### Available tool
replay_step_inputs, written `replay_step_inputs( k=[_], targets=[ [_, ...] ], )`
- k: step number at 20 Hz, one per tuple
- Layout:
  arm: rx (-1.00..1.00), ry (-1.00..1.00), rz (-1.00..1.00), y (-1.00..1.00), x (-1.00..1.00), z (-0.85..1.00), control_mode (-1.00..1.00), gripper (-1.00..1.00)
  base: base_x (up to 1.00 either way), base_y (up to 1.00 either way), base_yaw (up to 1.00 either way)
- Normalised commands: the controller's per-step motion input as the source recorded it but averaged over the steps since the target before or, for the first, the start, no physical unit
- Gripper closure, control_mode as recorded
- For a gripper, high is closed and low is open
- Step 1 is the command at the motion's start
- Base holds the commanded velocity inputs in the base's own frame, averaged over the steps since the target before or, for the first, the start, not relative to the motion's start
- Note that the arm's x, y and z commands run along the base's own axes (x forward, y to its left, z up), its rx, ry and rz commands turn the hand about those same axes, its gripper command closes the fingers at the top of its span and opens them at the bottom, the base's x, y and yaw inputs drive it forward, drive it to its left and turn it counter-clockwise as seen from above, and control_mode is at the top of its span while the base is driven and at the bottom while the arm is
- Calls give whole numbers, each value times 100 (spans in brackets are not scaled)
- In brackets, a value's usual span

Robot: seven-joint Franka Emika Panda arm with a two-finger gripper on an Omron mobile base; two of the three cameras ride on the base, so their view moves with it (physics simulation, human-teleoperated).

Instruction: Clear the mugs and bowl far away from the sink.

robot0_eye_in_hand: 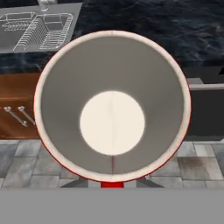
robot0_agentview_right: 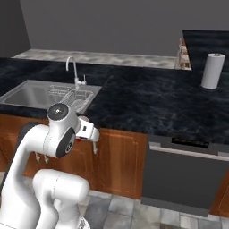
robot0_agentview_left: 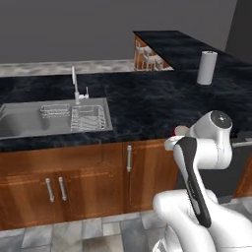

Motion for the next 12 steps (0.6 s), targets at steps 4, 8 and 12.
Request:
replay_step_inputs(
  k=[4,8,12],
  targets=[
    [0,0,0,0,0,0,100,100,-32,32,21],
    [0,0,0,0,0,0,100,100,-33,47,26],
    [0,0,0,0,0,0,100,100,-27,54,33]
  ],
)
